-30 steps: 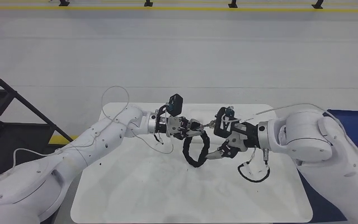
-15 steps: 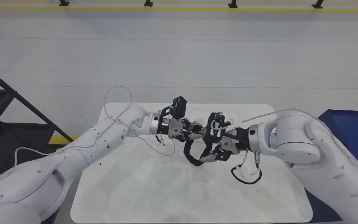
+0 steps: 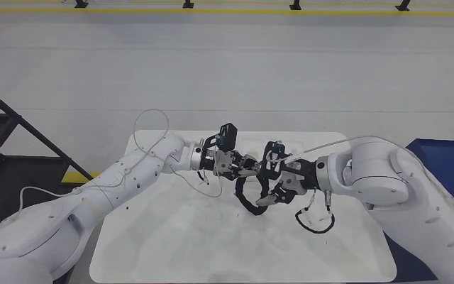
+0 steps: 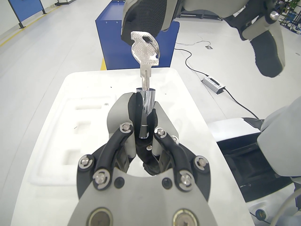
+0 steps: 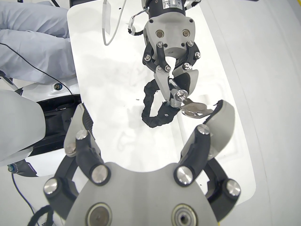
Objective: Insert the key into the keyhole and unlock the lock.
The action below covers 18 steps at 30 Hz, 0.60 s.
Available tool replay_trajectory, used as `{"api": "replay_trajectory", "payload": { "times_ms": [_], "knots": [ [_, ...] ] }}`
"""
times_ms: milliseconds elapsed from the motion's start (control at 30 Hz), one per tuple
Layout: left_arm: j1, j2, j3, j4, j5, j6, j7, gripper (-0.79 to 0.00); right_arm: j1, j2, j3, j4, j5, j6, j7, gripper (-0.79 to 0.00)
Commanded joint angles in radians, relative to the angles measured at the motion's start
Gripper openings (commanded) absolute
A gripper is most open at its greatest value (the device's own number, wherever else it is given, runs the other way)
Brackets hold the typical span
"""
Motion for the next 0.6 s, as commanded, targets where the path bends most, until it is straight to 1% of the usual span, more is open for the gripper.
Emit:
{"api": "replay_trajectory", "payload": {
  "times_ms": [0, 167, 367, 400, 433, 567],
  "knots": [
    [0.000, 0.001, 0.000, -0.005, 0.016, 0.000, -0.007, -0.785, -0.001, 0.002, 0.011, -0.003, -0.019, -0.008, -0.007, 0.000],
    [0.004, 0.003, 0.000, -0.016, 0.025, 0.000, -0.022, -0.785, -0.002, 0.005, 0.013, -0.038, -0.122, -0.071, -0.026, 0.000],
    [0.005, 0.006, 0.000, -0.031, 0.022, 0.000, -0.039, -0.785, -0.006, 0.003, -0.012, -0.058, -0.229, -0.105, -0.046, 0.000],
    [0.005, 0.007, 0.000, -0.033, 0.020, 0.000, -0.043, -0.785, -0.006, 0.002, -0.015, -0.059, -0.248, -0.108, -0.049, -0.058],
    [0.006, 0.007, 0.000, -0.035, 0.016, 0.000, -0.046, -0.785, -0.007, 0.002, -0.018, -0.060, -0.263, -0.107, -0.055, -0.068],
    [0.010, 0.010, 0.000, -0.038, -0.013, 0.000, -0.071, -0.785, -0.011, 0.001, -0.022, -0.066, -0.322, -0.107, -0.075, -0.354]
  ]
}}
